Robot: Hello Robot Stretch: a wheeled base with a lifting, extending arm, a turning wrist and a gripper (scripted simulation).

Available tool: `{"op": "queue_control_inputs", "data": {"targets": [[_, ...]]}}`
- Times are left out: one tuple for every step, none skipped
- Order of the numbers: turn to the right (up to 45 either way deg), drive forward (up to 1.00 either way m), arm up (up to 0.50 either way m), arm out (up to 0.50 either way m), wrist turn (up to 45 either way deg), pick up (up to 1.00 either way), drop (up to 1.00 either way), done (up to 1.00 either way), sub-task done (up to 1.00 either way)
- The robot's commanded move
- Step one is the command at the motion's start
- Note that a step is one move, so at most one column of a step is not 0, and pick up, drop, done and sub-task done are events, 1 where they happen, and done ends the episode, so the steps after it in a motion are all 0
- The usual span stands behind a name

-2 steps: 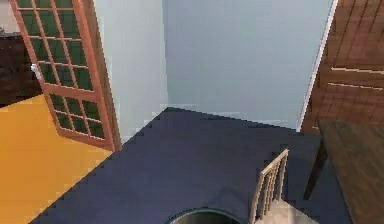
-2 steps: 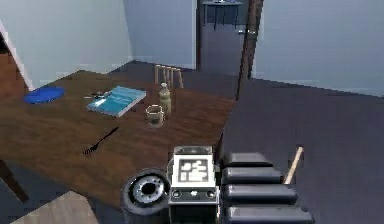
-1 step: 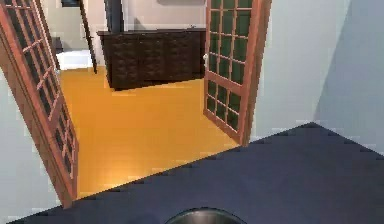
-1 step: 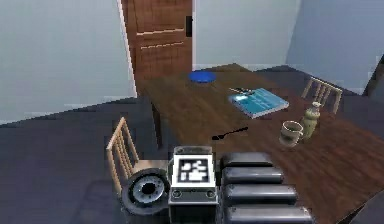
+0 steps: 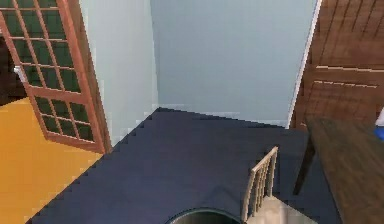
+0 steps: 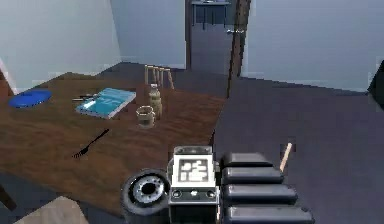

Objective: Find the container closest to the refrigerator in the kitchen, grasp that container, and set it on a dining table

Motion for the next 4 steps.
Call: {"op": "queue_control_inputs", "data": {"targets": [[45.0, 0.00, 0.00, 0.00, 0.0, 0.00, 0.00, 0.00, 0.00], [45.0, 0.00, 0.00, 0.00, 0.0, 0.00, 0.00, 0.00, 0.00], [36.0, 0.00, 0.00, 0.00, 0.0, 0.00, 0.00, 0.00, 0.00], [-45.0, 0.00, 0.00, 0.00, 0.0, 0.00, 0.00, 0.00, 0.00]]}}
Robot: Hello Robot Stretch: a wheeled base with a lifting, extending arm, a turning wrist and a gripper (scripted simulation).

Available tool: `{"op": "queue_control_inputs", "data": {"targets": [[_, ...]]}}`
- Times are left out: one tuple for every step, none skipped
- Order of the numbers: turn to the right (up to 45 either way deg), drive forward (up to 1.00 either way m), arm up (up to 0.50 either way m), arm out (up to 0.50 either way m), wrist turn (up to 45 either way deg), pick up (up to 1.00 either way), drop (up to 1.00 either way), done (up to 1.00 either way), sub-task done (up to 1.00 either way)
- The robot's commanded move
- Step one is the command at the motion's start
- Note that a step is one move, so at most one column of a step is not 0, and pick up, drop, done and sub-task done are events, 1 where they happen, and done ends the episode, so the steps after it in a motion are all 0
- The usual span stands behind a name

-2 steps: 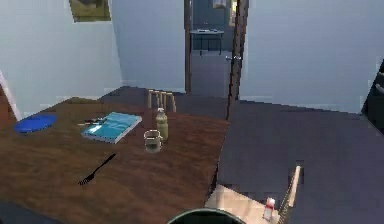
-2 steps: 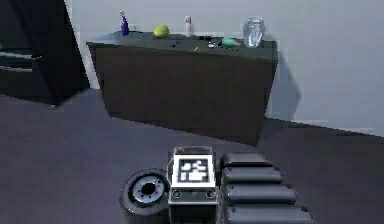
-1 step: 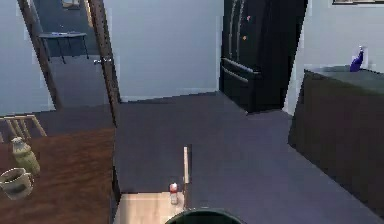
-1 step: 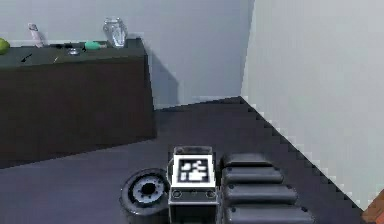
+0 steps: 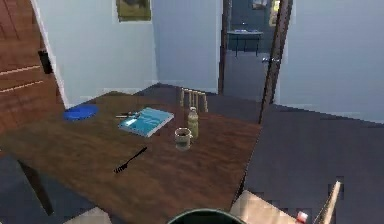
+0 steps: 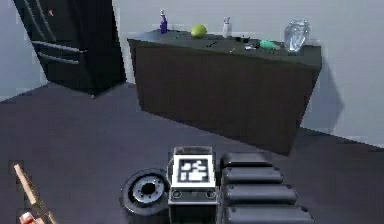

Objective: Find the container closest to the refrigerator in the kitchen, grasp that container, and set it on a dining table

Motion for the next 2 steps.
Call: {"op": "queue_control_inputs", "data": {"targets": [[-45.0, 0.00, 0.00, 0.00, 0.0, 0.00, 0.00, 0.00, 0.00], [-45.0, 0.00, 0.00, 0.00, 0.0, 0.00, 0.00, 0.00, 0.00]]}}
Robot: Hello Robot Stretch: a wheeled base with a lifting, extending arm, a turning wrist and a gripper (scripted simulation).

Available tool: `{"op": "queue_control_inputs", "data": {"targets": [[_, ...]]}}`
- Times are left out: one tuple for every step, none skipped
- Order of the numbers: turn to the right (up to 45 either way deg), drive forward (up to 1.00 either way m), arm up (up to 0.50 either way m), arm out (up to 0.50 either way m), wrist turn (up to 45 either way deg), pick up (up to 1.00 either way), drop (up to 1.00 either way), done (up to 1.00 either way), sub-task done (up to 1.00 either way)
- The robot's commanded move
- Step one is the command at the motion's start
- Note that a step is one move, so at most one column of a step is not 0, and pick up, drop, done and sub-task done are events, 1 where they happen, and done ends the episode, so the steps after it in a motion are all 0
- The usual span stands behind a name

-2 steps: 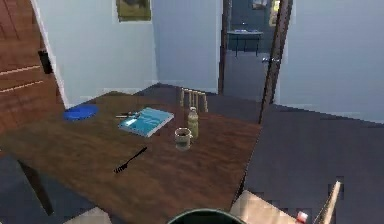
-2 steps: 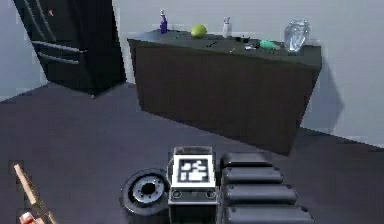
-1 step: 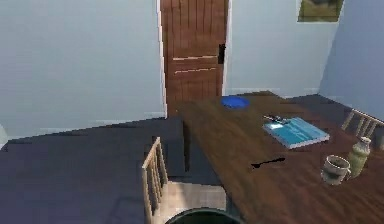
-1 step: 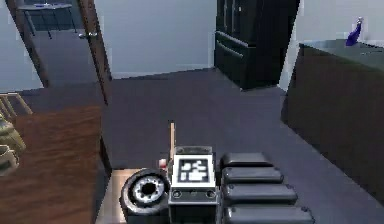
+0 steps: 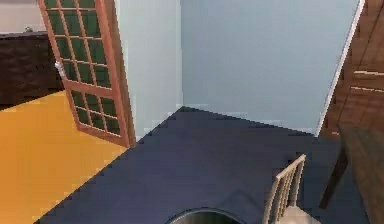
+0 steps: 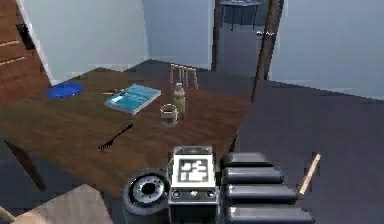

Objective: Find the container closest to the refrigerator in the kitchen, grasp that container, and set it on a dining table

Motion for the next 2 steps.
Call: {"op": "queue_control_inputs", "data": {"targets": [[-30.0, 0.00, 0.00, 0.00, 0.0, 0.00, 0.00, 0.00, 0.00], [45.0, 0.00, 0.00, 0.00, 0.0, 0.00, 0.00, 0.00, 0.00]]}}
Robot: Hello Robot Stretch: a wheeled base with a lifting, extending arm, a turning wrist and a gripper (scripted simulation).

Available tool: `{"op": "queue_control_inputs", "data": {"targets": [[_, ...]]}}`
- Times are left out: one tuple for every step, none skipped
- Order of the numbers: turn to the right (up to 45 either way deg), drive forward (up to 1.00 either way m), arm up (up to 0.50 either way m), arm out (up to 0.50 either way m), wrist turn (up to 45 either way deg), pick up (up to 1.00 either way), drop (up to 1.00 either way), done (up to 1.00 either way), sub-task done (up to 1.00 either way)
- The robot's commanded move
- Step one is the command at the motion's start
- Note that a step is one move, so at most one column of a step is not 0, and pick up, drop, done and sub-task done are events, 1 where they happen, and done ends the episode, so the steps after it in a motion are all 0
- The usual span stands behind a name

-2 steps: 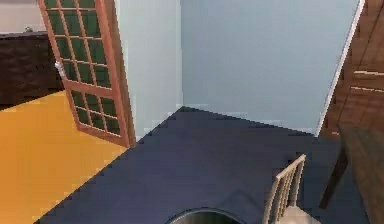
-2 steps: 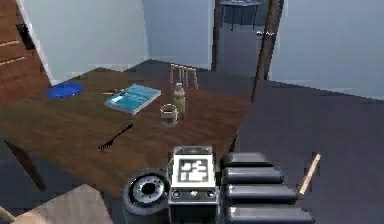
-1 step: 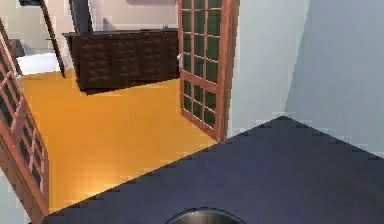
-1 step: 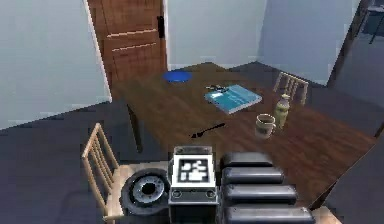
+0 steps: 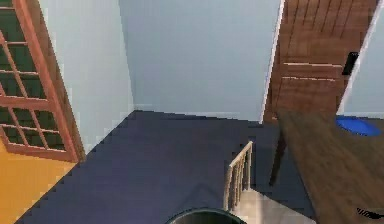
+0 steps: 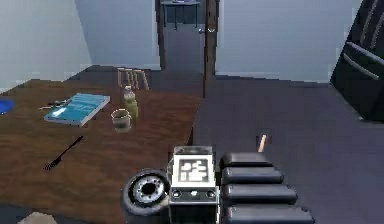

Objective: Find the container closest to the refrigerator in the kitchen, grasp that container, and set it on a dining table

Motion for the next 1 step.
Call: {"op": "queue_control_inputs", "data": {"targets": [[45.0, 0.00, 0.00, 0.00, 0.0, 0.00, 0.00, 0.00, 0.00]]}}
